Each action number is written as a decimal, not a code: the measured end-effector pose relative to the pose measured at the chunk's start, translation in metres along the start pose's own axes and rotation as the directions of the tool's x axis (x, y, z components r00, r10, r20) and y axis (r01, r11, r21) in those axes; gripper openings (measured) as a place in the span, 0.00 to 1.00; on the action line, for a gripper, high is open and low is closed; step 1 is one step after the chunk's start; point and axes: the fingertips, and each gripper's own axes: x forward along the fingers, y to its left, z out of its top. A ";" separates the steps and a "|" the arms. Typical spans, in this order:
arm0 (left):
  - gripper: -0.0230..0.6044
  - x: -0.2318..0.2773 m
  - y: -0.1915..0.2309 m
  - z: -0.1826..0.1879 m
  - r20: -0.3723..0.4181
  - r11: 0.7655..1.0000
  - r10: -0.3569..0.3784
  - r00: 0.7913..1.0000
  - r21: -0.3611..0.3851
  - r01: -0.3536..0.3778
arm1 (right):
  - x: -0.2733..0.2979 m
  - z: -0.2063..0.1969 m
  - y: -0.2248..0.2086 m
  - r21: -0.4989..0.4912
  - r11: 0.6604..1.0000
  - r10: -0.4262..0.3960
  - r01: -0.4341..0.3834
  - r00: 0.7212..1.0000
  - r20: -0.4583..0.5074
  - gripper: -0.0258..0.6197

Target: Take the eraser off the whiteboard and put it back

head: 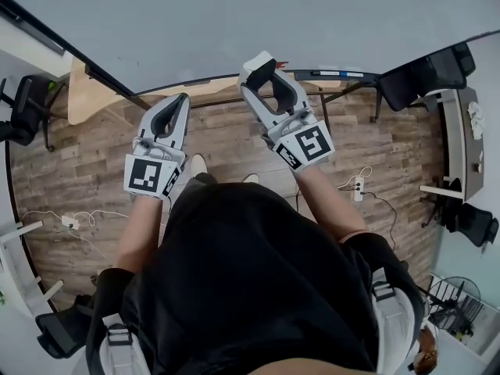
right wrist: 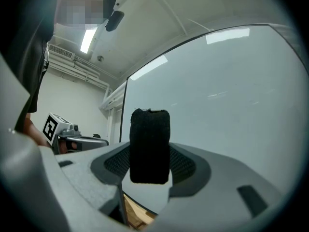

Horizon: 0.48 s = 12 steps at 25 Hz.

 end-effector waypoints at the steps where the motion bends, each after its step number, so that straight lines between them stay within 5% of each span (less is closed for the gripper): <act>1: 0.03 -0.001 0.000 0.001 0.001 1.000 0.003 1.000 0.001 -0.003 | 0.000 0.000 -0.001 0.001 1.000 0.003 -0.003 1.000 -0.001 0.39; 12: 0.03 -0.005 -0.012 0.005 0.022 1.000 0.000 1.000 -0.008 0.000 | -0.006 -0.001 0.009 0.018 1.000 0.026 -0.026 1.000 0.000 0.39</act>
